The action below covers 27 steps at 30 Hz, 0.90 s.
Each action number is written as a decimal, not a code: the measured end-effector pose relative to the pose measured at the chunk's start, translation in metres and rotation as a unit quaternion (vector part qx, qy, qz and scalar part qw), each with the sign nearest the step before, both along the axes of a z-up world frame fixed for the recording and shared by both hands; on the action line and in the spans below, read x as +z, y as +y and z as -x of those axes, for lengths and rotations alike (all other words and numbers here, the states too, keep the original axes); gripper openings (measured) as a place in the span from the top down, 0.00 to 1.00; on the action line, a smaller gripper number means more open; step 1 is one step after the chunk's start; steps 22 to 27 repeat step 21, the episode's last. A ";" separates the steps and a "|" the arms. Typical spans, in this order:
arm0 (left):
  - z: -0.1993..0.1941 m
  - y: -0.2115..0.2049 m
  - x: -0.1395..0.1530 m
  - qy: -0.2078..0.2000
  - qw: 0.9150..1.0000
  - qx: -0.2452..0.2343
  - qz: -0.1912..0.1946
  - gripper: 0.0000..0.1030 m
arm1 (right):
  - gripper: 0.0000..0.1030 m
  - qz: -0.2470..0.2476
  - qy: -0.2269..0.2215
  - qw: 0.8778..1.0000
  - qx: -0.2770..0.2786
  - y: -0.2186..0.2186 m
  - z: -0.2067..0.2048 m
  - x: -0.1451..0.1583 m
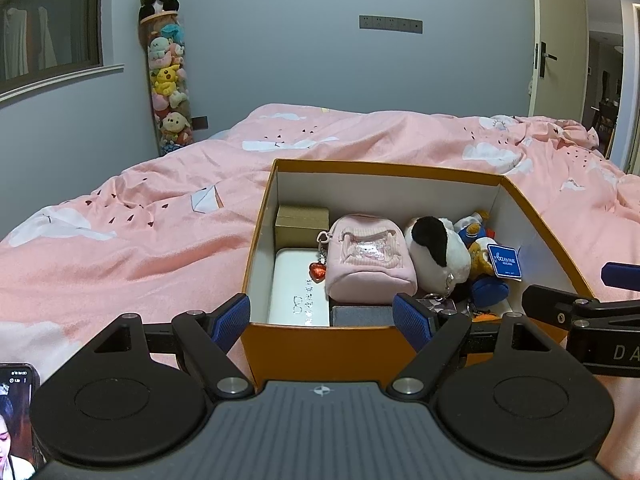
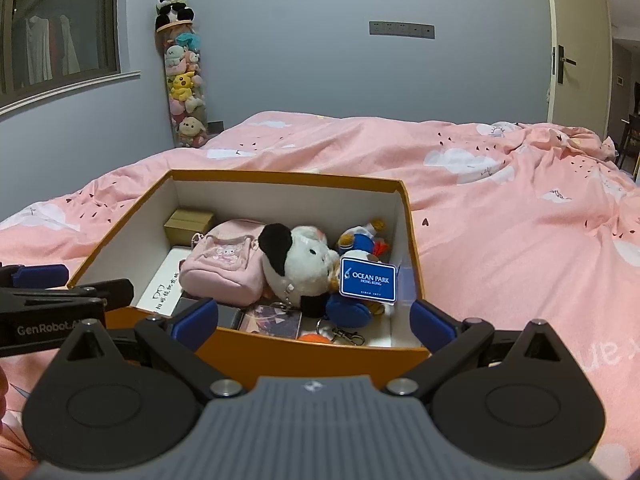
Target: Organize objects
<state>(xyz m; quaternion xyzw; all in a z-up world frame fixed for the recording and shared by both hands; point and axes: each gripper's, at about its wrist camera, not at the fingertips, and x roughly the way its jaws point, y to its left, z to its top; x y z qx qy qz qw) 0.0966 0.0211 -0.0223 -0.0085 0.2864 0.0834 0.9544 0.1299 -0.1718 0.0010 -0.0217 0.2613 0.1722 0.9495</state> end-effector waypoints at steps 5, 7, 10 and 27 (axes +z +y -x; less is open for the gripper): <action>0.000 0.000 0.000 0.001 1.000 0.000 0.000 0.08 | 0.01 -0.001 0.006 1.000 0.005 0.001 0.000 -0.001; 0.000 0.001 0.000 0.001 1.000 0.001 0.001 0.08 | 0.01 0.000 0.006 1.000 0.004 0.001 0.000 -0.001; 0.000 0.000 0.000 0.002 1.000 0.001 0.001 0.08 | 0.01 -0.002 0.008 1.000 0.004 0.001 0.000 -0.001; 0.000 0.002 0.000 0.003 1.000 0.003 0.003 0.08 | 0.01 -0.002 0.015 1.000 0.010 0.001 0.000 -0.003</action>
